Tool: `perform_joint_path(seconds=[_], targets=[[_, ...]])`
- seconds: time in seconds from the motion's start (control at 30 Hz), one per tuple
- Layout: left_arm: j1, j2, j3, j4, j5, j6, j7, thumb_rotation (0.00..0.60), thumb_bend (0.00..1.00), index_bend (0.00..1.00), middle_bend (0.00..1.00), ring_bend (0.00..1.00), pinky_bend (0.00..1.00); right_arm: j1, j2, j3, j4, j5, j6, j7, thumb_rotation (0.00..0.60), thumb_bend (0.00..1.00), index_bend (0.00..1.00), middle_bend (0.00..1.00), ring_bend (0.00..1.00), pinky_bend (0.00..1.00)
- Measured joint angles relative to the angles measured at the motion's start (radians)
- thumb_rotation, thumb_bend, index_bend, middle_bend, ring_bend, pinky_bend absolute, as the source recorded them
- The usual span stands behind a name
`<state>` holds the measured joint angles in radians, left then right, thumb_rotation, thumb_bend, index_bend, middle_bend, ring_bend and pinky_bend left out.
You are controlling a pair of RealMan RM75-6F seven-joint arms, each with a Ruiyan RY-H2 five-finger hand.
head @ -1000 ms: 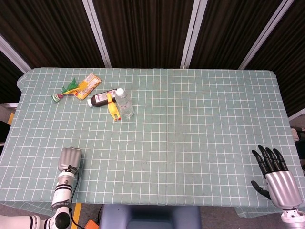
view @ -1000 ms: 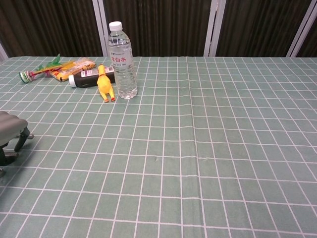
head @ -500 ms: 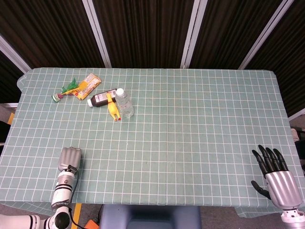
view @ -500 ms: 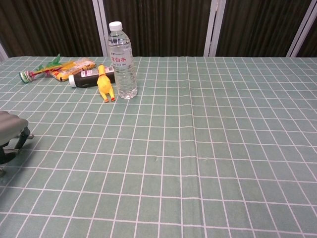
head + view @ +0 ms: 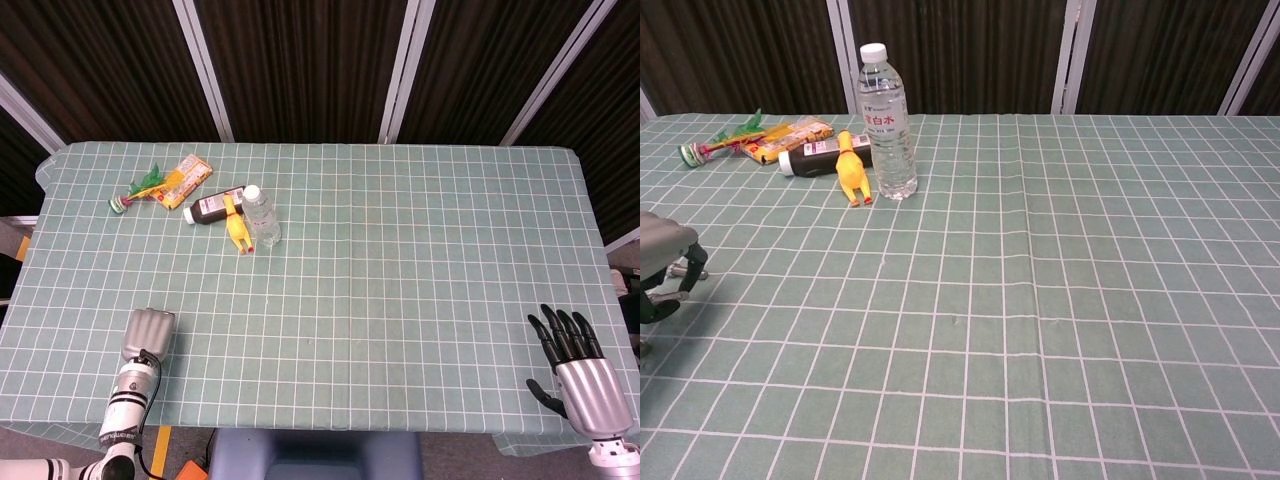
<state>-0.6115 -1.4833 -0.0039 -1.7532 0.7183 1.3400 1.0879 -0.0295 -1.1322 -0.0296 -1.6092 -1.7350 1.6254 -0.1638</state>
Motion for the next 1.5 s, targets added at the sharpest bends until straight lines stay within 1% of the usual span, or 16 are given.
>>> perform_joint_path(seconds=[0.2, 0.33, 0.47, 0.63, 0.77, 0.87, 1.0, 1.2, 1.5], targets=[[0.009, 0.025, 0.002, -0.009, 0.036, -0.07, -0.119, 0.6, 0.45, 0.53, 1.0, 1.0, 1.0, -0.001, -0.001, -0.002, -0.001, -0.002, 0.001, -0.004, 0.6, 0.28, 0.0, 0.0, 0.0, 0.0], [0.018, 0.028, -0.003, 0.026, 0.096, -0.116, -0.244, 0.6, 0.45, 0.53, 1.0, 1.0, 1.0, -0.002, 0.0, -0.001, -0.002, -0.001, 0.002, -0.002, 0.6, 0.28, 0.0, 0.0, 0.0, 0.0], [0.036, 0.029, -0.012, 0.07, 0.177, -0.139, -0.385, 0.6, 0.45, 0.55, 1.0, 1.0, 1.0, 0.0, 0.0, 0.0, -0.002, 0.001, -0.002, -0.002, 0.6, 0.28, 0.0, 0.0, 0.0, 0.0], [0.067, 0.035, -0.019, 0.122, 0.263, -0.152, -0.532, 0.6, 0.45, 0.56, 1.0, 1.0, 1.0, 0.0, -0.001, -0.001, -0.003, 0.0, -0.003, -0.005, 0.6, 0.28, 0.0, 0.0, 0.0, 0.0], [0.094, 0.039, -0.02, 0.158, 0.307, -0.155, -0.613, 0.6, 0.45, 0.58, 1.0, 1.0, 1.0, -0.001, -0.001, -0.001, -0.004, -0.001, -0.001, -0.007, 0.6, 0.28, 0.0, 0.0, 0.0, 0.0], [0.113, 0.04, -0.02, 0.184, 0.323, -0.16, -0.658, 0.6, 0.44, 0.59, 1.0, 1.0, 1.0, -0.001, -0.002, -0.001, -0.004, 0.0, -0.002, -0.008, 0.6, 0.28, 0.0, 0.0, 0.0, 0.0], [0.123, 0.039, -0.018, 0.202, 0.327, -0.173, -0.677, 0.6, 0.43, 0.6, 1.0, 1.0, 1.0, 0.0, -0.002, -0.001, -0.004, 0.0, -0.004, -0.009, 0.6, 0.28, 0.0, 0.0, 0.0, 0.0], [0.141, 0.021, -0.016, 0.265, 0.345, -0.204, -0.739, 0.6, 0.42, 0.6, 1.0, 1.0, 1.0, 0.0, -0.003, 0.0, -0.005, 0.003, -0.004, -0.011, 0.6, 0.28, 0.0, 0.0, 0.0, 0.0], [0.157, 0.027, -0.031, 0.265, 0.369, -0.206, -0.764, 0.6, 0.42, 0.6, 1.0, 1.0, 1.0, 0.001, -0.006, 0.0, -0.005, 0.003, -0.008, -0.017, 0.6, 0.28, 0.0, 0.0, 0.0, 0.0]])
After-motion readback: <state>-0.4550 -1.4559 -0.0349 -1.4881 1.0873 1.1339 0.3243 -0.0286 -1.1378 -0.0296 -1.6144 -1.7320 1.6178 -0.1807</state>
